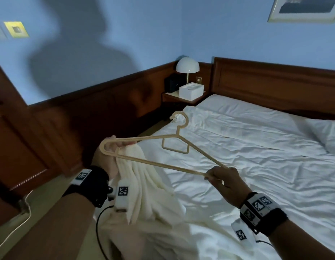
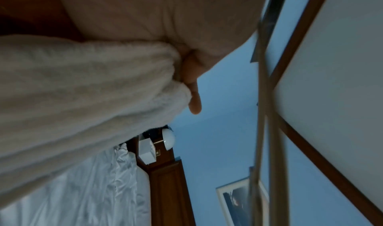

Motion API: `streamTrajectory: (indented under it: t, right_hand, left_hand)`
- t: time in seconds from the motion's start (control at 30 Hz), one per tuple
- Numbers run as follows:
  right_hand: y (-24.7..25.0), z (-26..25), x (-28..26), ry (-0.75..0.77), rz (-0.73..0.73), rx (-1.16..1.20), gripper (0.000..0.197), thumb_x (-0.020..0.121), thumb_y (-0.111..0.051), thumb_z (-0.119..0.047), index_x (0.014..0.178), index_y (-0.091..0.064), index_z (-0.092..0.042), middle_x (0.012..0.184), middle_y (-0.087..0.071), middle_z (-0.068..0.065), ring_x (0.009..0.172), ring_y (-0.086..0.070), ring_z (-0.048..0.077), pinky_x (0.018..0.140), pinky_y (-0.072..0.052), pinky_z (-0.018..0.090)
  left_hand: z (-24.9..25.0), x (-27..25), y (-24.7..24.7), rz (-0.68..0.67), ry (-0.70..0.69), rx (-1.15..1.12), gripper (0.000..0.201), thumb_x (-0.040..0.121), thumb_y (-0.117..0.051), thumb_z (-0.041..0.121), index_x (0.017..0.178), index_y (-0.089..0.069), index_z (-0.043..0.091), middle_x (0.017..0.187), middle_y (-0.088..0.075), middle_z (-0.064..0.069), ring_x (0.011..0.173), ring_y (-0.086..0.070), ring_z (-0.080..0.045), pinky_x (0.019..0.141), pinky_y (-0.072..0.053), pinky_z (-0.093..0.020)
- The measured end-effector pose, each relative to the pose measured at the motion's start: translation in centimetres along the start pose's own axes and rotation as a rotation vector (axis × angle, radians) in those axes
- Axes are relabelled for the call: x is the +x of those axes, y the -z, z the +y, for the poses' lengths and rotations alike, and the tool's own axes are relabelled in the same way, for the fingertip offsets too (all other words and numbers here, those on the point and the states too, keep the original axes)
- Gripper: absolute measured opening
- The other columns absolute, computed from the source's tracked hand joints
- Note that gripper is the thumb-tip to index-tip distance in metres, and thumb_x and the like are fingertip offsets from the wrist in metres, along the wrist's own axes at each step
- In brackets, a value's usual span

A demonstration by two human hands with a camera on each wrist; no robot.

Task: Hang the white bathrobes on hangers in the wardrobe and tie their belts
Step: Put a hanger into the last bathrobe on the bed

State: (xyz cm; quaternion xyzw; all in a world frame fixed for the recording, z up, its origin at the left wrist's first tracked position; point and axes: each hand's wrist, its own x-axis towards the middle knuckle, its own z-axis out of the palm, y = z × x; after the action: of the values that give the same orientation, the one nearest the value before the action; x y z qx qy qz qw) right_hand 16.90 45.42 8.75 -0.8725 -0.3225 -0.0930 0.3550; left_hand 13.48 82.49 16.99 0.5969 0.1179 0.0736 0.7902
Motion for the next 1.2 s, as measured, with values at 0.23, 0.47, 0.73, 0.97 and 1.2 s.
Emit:
streamTrajectory:
  t: [0.23, 0.47, 0.73, 0.97, 1.2]
  right_hand:
    - [0.8, 3.6, -0.7, -0.149, -0.202, 0.045, 0.024, 0.083, -0.045, -0.051, 0.08, -0.058, -0.03, 0.067, -0.06, -0.001, 0.067, -0.056, 0.014, 0.071, -0.048, 0.043]
    - [-1.3, 5.5, -0.3, -0.148, -0.281, -0.24, 0.038, 0.096, -0.046, -0.017, 0.114, -0.059, -0.048, 0.102, -0.059, -0.032, 0.122, -0.05, 0.001, 0.114, -0.018, 0.054]
    - [-2.4, 4.0, 2.1, -0.254, 0.043, 0.063, 0.064, 0.085, -0.071, -0.04, 0.137, -0.045, -0.014, 0.121, -0.047, 0.002, 0.113, -0.045, 0.017, 0.101, -0.036, 0.036]
    - [-0.8, 3.4, 4.2, -0.34, -0.097, 0.298, 0.039, 0.103, -0.04, -0.033, 0.083, -0.071, -0.021, 0.068, -0.057, -0.01, 0.068, -0.056, 0.012, 0.067, -0.042, 0.03]
    - [-1.5, 3.5, 3.4, -0.068, -0.359, -0.49, 0.042, 0.097, -0.024, -0.05, 0.095, -0.063, -0.036, 0.092, -0.065, -0.011, 0.096, -0.055, 0.019, 0.085, -0.033, 0.039]
  left_hand:
    - [-0.2, -2.6, -0.7, -0.176, 0.197, 0.131, 0.103, 0.055, -0.061, 0.087, 0.107, -0.068, -0.002, 0.106, -0.069, -0.023, 0.101, -0.065, -0.039, 0.083, -0.051, -0.046]
    - [-3.0, -3.4, -3.1, 0.021, -0.076, 0.671, 0.053, 0.098, -0.047, 0.048, 0.067, -0.074, 0.015, 0.075, -0.061, -0.007, 0.074, -0.056, -0.019, 0.076, -0.045, -0.037]
    - [-4.2, -5.3, -6.2, -0.068, -0.09, 0.788, 0.054, 0.098, -0.044, 0.052, 0.071, -0.076, 0.017, 0.088, -0.062, -0.026, 0.076, -0.055, -0.021, 0.084, -0.045, -0.042]
    - [-5.0, -6.1, -5.3, -0.029, -0.02, 0.754, 0.059, 0.096, -0.033, 0.061, 0.088, -0.078, 0.025, 0.094, -0.074, 0.003, 0.097, -0.066, -0.015, 0.094, -0.046, -0.035]
    - [-6.3, -6.0, -1.5, 0.191, -0.05, 0.807, 0.028, 0.091, -0.057, 0.009, 0.099, -0.072, 0.031, 0.099, -0.072, 0.003, 0.086, -0.068, -0.026, 0.072, -0.054, -0.031]
